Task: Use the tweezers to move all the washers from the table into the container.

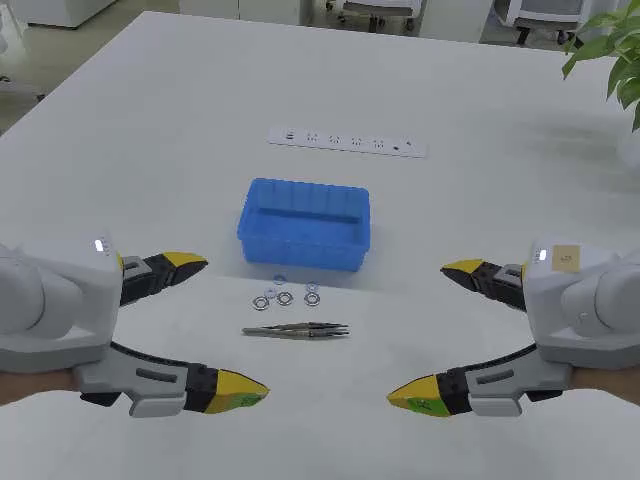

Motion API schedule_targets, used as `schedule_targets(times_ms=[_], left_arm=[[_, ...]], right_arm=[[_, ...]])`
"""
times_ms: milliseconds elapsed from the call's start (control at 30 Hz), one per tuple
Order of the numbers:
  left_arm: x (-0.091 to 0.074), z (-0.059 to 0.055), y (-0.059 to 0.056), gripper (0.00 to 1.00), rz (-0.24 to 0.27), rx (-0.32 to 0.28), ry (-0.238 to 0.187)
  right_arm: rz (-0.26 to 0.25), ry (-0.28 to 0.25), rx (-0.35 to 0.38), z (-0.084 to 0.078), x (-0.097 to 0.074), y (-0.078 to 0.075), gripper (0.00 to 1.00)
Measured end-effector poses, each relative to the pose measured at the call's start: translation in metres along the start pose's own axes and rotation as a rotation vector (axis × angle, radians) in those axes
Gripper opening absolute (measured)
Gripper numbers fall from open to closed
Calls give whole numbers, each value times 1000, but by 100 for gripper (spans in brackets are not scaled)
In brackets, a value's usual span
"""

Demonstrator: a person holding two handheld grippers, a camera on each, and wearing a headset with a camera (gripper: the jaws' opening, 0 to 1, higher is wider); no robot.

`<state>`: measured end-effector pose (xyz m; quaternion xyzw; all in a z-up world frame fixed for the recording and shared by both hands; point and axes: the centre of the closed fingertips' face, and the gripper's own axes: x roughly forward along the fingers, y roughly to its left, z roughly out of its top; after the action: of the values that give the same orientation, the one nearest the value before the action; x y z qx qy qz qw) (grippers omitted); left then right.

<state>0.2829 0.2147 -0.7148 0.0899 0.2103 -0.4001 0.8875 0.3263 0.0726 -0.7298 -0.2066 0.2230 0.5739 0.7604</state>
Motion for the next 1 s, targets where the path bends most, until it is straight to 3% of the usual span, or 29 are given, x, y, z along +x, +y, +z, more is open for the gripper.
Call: schedule_targets(times_ms=[367,1000], left_arm=[[-2,-2,4,97,16,-11,3],[0,-6,2,97,18,-2,14]], right_arm=[[22,11,-11,-3,4,9,99],[20,4,-22,3,0,7,98]])
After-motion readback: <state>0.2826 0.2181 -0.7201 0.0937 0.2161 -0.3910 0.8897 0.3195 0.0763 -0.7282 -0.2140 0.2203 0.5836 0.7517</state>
